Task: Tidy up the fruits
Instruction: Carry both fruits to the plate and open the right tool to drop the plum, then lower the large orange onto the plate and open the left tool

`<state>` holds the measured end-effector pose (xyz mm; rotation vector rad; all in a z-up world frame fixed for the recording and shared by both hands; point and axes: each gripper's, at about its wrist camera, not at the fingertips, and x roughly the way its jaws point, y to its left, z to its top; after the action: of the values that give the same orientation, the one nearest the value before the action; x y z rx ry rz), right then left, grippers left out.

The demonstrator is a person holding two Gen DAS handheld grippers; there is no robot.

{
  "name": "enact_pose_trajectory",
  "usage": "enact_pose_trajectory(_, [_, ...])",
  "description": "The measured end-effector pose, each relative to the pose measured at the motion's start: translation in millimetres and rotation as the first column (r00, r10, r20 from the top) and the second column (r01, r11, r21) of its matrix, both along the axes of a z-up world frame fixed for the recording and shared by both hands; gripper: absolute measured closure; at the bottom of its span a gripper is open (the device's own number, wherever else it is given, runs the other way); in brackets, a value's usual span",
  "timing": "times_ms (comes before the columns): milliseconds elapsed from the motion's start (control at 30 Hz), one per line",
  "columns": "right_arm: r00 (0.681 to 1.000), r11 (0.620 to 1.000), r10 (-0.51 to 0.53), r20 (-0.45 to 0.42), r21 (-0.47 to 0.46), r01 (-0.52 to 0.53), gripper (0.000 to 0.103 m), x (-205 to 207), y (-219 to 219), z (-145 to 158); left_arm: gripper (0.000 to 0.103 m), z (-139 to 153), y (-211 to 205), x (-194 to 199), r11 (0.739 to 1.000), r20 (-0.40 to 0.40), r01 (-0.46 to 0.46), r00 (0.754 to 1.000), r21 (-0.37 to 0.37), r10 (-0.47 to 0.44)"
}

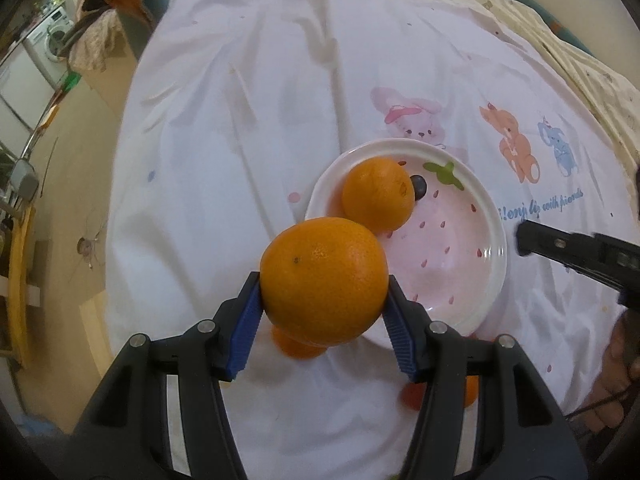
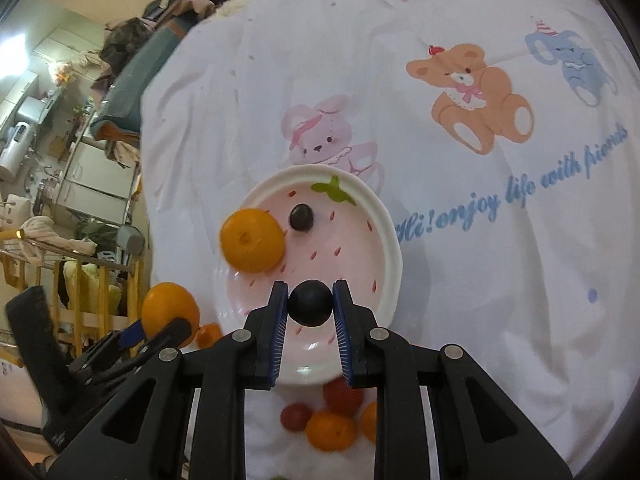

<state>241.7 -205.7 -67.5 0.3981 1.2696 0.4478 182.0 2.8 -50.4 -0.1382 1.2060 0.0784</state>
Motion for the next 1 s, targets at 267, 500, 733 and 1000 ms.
enact_pose_trajectory(267, [0.998, 0.999, 0.005, -0.058, -0.037, -0.007, 0.079, 36, 21, -42, 0.049, -14, 1, 3, 0.998, -0.046, -0.019, 0.999, -0.052, 0.017])
enact_pose_trajectory(500, [0.998, 0.998, 0.006, -0.066, -0.058, -0.01, 0.077, 52, 32, -59, 0.049, -19, 4, 6, 0.997, -0.069, -0.029, 0.997, -0.069, 0.024])
enact_pose_trajectory(733, [0.998, 0.999, -0.021, -0.065, -0.03, 0.02, 0.075, 52, 26, -60, 0.049, -20, 1, 7, 0.997, -0.067, -0.02, 0.998, -0.072, 0.016])
enact_pose_trajectory(1000, [0.997, 0.998, -0.057, -0.049, 0.03, 0.059, 0.029, 42, 7, -41, 0.049, -8, 3, 2, 0.997, -0.022, -0.031, 0.999, -0.073, 0.029])
